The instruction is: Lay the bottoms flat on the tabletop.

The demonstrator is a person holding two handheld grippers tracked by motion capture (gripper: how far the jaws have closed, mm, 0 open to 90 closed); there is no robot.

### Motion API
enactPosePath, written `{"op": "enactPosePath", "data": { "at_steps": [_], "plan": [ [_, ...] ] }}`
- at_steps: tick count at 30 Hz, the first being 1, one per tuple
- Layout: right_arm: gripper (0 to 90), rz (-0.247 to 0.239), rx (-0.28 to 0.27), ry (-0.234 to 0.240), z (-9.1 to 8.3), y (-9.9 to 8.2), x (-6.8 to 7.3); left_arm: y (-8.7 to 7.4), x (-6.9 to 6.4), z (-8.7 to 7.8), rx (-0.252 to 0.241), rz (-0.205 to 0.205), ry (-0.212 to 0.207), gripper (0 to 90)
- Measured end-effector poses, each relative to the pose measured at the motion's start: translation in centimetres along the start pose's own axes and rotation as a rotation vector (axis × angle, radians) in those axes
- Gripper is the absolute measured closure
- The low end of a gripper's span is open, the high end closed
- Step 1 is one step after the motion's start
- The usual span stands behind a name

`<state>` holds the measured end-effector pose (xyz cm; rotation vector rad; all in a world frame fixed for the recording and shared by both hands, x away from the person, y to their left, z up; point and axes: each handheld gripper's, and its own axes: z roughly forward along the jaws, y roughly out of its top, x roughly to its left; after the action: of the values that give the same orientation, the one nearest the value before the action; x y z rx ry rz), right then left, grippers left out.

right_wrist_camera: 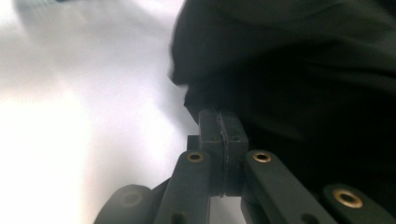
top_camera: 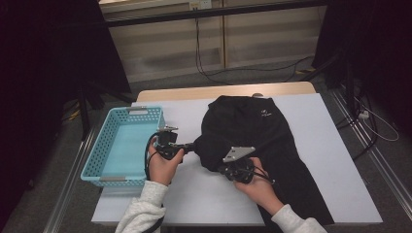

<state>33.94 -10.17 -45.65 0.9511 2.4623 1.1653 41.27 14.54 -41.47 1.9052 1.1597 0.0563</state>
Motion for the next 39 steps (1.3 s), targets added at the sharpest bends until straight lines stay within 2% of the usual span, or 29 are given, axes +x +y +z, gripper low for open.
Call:
{"op": "enactPosePath", "data": {
  "at_steps": [3, 6, 8, 11, 14, 16, 17, 20, 22, 24, 29, 31, 33, 34, 36, 39],
  "plan": [
    [90.0, 0.015, -0.021, 0.007, -1.9, -0.2, -0.5, -0.2, 0.1, -0.5, 0.005, -0.012, 0.009, 89.1],
    [90.0, 0.045, -0.044, 0.041, -3.4, -0.7, -1.0, -0.5, 0.1, -0.8, 0.013, -0.016, 0.024, 88.6],
    [90.0, 0.048, -0.038, 0.051, -4.0, -1.2, -1.0, -0.7, 0.1, -0.9, 0.017, -0.012, 0.041, 88.6],
    [90.0, 0.040, -0.009, 0.070, -4.4, -1.9, -0.7, -1.2, 0.1, -0.9, 0.035, -0.005, 0.038, 87.8],
    [86.7, 0.039, 0.015, 0.069, -4.3, -2.4, -0.8, -1.7, -0.1, -0.7, 0.048, 0.013, 0.018, 84.1],
    [79.0, 0.025, 0.036, 0.057, -4.1, -2.6, -0.8, -2.0, -0.3, -0.6, 0.058, 0.027, 0.007, 79.6],
    [77.8, 0.013, 0.032, 0.039, -4.1, -2.5, -0.7, -2.2, -0.4, -0.5, 0.061, 0.037, 0.004, 76.6],
    [70.3, -0.007, 0.000, 0.029, -4.2, -1.9, -0.3, -2.6, -0.4, -0.2, 0.067, 0.052, -0.003, 65.9],
    [68.9, -0.030, -0.007, 0.018, -4.0, -1.5, 0.0, -2.9, -0.5, 0.0, 0.067, 0.062, -0.015, 61.1],
    [64.5, -0.039, -0.016, 0.017, -3.5, -1.1, 0.4, -3.1, -0.7, 0.2, 0.076, 0.079, -0.012, 57.3],
    [55.9, -0.080, 0.009, 0.005, -1.5, -0.6, 1.2, -3.5, -0.9, 0.1, 0.077, 0.108, -0.010, 49.9],
    [55.6, -0.105, 0.033, -0.029, -0.8, -0.6, 1.2, -3.8, -0.9, 0.1, 0.078, 0.112, -0.002, 46.0],
    [55.8, -0.107, 0.055, -0.059, -0.3, -0.9, 0.8, -4.0, -0.7, 0.2, 0.077, 0.119, 0.010, 42.4],
    [56.7, -0.094, 0.052, -0.056, -0.2, -1.0, 0.5, -4.1, -0.6, 0.2, 0.084, 0.121, 0.012, 40.8],
    [65.9, -0.067, 0.041, -0.038, -0.3, -1.2, 0.2, -4.2, -0.6, 0.3, 0.091, 0.121, 0.011, 39.5],
    [83.7, -0.073, 0.041, -0.027, -0.4, -1.2, 0.1, -4.3, -0.7, 0.5, 0.088, 0.129, 0.021, 37.8]
  ]
}}
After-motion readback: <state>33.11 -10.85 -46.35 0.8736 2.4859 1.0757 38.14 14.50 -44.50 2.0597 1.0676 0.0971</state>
